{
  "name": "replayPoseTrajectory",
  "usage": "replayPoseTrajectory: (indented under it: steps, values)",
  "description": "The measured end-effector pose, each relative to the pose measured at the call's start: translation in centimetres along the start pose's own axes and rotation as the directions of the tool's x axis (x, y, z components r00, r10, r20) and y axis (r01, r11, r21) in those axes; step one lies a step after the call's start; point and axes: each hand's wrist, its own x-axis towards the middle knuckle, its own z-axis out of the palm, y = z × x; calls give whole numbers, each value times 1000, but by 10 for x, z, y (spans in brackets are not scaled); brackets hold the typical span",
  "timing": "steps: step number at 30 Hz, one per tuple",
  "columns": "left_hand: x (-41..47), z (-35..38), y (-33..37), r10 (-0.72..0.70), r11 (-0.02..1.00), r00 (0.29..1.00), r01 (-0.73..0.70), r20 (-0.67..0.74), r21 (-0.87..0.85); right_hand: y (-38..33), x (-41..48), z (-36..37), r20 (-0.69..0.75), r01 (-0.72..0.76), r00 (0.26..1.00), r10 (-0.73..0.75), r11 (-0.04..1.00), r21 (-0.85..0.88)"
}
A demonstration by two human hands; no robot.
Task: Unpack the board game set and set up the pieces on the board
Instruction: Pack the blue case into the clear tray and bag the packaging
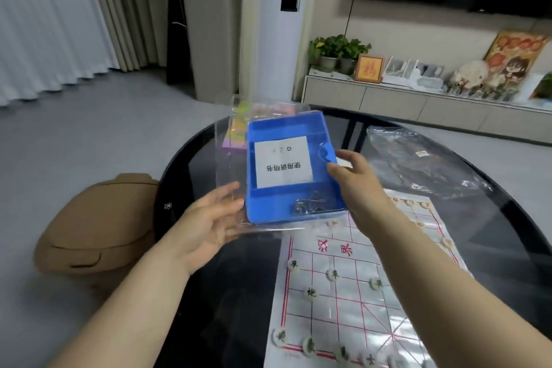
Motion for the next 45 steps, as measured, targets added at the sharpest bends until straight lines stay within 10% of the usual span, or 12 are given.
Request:
replayPoseTrajectory:
  steps: [12,17,21,33,45]
  values:
    - [-19,-11,-12,-16,1000,997,16,-79,5,7,-16,25,47,301,936,-348,726,-618]
    - [-18,-15,-12,-13,999,996,16,-85,34,9,-18,19,66,-1,998,19,966,-260]
    - [-17,-20,-13,-26,998,996,31,-88,56,15,-11,6,318,-231,905,283,954,-191]
    - [-15,-30,-19,-78,993,997,80,-24,85,25,-7,16,296,-192,924,241,964,-187]
    - [-4,-30,-22,61,991,974,-85,-218,-100,46,-17,38,471,-356,859,202,896,266]
